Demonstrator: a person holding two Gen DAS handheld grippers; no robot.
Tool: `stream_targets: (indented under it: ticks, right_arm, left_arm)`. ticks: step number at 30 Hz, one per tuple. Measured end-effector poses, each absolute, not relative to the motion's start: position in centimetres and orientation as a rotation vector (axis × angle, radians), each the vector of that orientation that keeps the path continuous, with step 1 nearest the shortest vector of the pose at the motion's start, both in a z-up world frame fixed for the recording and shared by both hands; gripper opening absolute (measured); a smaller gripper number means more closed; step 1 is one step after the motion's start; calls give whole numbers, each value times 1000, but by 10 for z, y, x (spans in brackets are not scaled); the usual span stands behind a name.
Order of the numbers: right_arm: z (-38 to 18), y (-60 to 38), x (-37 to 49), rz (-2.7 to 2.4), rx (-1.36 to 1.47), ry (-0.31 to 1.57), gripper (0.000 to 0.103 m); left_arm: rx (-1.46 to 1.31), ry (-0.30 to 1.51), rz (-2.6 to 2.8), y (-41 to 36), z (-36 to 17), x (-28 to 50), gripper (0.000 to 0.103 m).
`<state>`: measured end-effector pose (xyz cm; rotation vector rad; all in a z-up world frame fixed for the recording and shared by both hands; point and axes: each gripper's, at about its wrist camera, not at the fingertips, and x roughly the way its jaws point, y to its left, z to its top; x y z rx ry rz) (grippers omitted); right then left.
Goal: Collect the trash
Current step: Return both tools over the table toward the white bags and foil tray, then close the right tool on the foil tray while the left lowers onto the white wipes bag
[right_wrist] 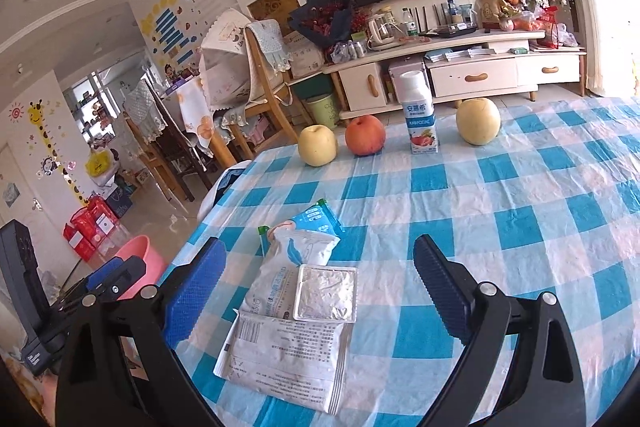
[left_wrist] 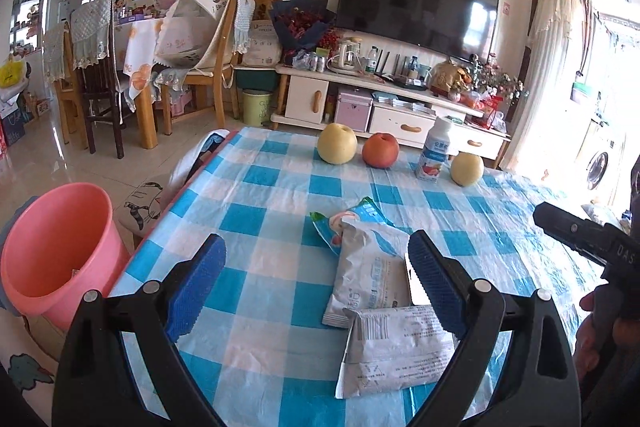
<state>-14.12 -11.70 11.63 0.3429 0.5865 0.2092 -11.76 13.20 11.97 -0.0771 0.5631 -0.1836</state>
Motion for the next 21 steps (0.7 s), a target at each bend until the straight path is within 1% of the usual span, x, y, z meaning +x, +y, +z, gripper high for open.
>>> stream_targets:
  ticks: [5,8,16,19,21]
  right_arm:
    - [102,-132,-131,186,356,641,94]
    - [90,-134,-122,192,374,705,94]
    - [66,-102,-95,317,331,853,94]
    - [58,-94,-86,335,320,879,93]
    - [49,-88,-80,349,312,914,85]
  left_arm:
    - [-41,614,-206,117,104,-118,93]
    - [-21,654,-223,109,93,-120,93]
    - [29,729,-266,88,66,-142,93]
    - [58,756,-284,80,59,-145,93]
    - [58,767,-291,79,56,-143,93]
